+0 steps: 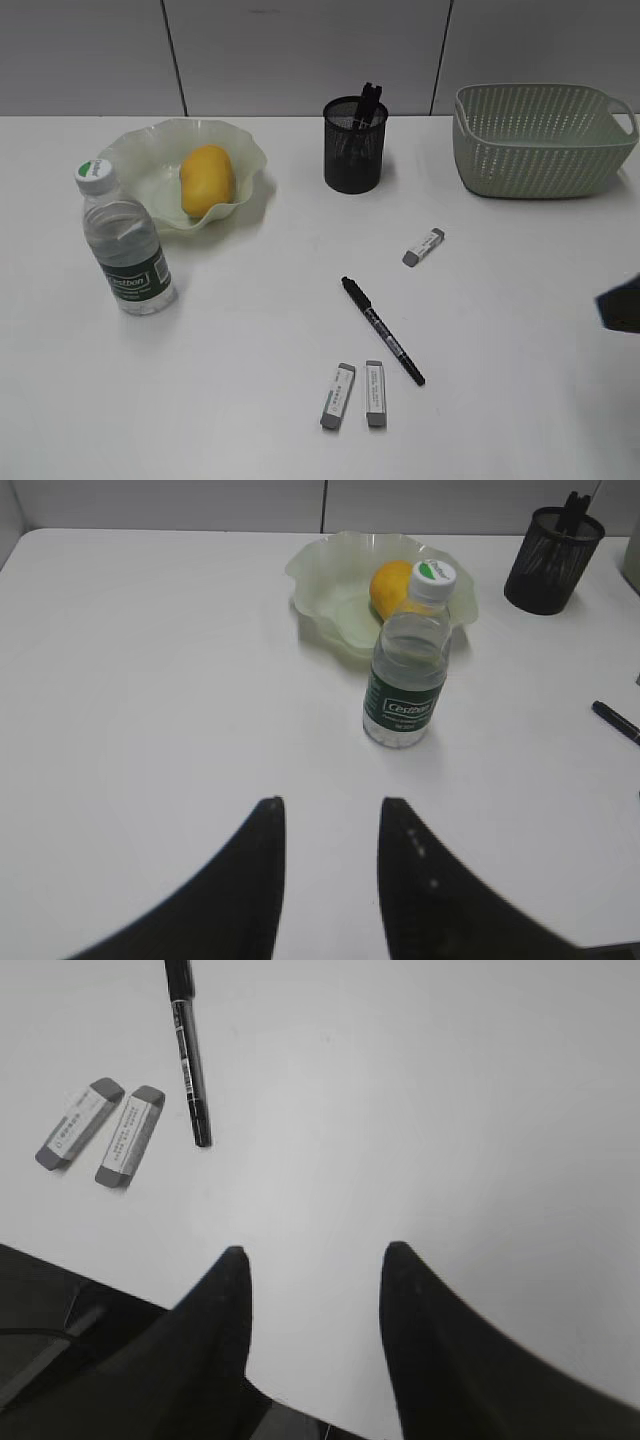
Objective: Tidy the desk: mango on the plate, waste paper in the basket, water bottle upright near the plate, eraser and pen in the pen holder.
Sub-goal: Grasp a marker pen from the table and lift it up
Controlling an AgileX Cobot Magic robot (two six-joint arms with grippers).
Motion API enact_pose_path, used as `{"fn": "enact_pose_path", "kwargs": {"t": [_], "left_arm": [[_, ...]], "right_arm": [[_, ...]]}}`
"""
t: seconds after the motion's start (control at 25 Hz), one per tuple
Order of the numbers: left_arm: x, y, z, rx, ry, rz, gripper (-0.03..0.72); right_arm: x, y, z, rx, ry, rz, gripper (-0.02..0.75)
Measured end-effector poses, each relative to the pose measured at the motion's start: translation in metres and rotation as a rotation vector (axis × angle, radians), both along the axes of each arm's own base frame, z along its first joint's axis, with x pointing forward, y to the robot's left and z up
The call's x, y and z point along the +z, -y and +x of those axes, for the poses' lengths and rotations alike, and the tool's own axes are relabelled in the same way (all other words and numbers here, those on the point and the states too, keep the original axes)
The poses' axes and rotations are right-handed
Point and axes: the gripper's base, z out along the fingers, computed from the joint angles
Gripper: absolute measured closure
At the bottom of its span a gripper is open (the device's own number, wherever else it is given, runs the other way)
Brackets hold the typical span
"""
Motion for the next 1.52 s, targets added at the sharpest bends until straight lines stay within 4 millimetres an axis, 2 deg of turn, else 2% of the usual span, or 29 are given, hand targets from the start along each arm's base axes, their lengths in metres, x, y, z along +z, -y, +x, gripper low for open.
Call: {"fn": "enact_pose_path", "kwargs": {"t": [0.12,0.24,0.44,0.6,0.84,1.04,1.12,1.16,1.2,1.24,1.4,1.48,1.52], "left_arm": [[0.000,0.000,0.000,0.000,0.000,0.000,0.452],[0.000,0.000,0.000,0.000,0.000,0.000,0.451],[0.000,0.000,0.000,0.000,0.000,0.000,0.451],[0.000,0.000,0.000,0.000,0.000,0.000,0.451],[0.000,0.000,0.000,0.000,0.000,0.000,0.451],[0.000,0.000,0.000,0.000,0.000,0.000,0.451],[0.000,0.000,0.000,0.000,0.000,0.000,0.451],[0.000,0.000,0.000,0.000,0.000,0.000,0.451],[0.000,0.000,0.000,0.000,0.000,0.000,0.451],[0.000,0.000,0.000,0.000,0.000,0.000,0.451],[0.000,0.000,0.000,0.000,0.000,0.000,0.451],[0.000,0.000,0.000,0.000,0.000,0.000,0.451],[0.000,0.000,0.000,0.000,0.000,0.000,0.451]], "right_arm": [[-0.020,-0.022,0.050,0.031,-0.114,-0.042,0.391],[-0.042,-0.058,0.090,0.114,-0.170,-0.089,0.391],[-0.088,-0.126,0.128,0.243,-0.251,-0.142,0.391],[-0.120,-0.153,0.146,0.273,-0.309,-0.173,0.383],[-0.145,-0.165,0.165,0.263,-0.326,-0.198,0.369],[-0.152,-0.173,0.171,0.270,-0.325,-0.201,0.370],[-0.154,-0.177,0.170,0.270,-0.325,-0.201,0.407],[-0.154,-0.178,0.170,0.265,-0.324,-0.202,0.450],[-0.154,-0.178,0.170,0.262,-0.324,-0.203,0.503],[-0.154,-0.178,0.171,0.262,-0.323,-0.208,0.593],[-0.151,-0.176,0.172,0.245,-0.304,-0.234,0.600],[-0.141,-0.173,0.173,0.234,-0.265,-0.254,0.600],[-0.128,-0.172,0.174,0.223,-0.222,-0.244,0.600]]}}
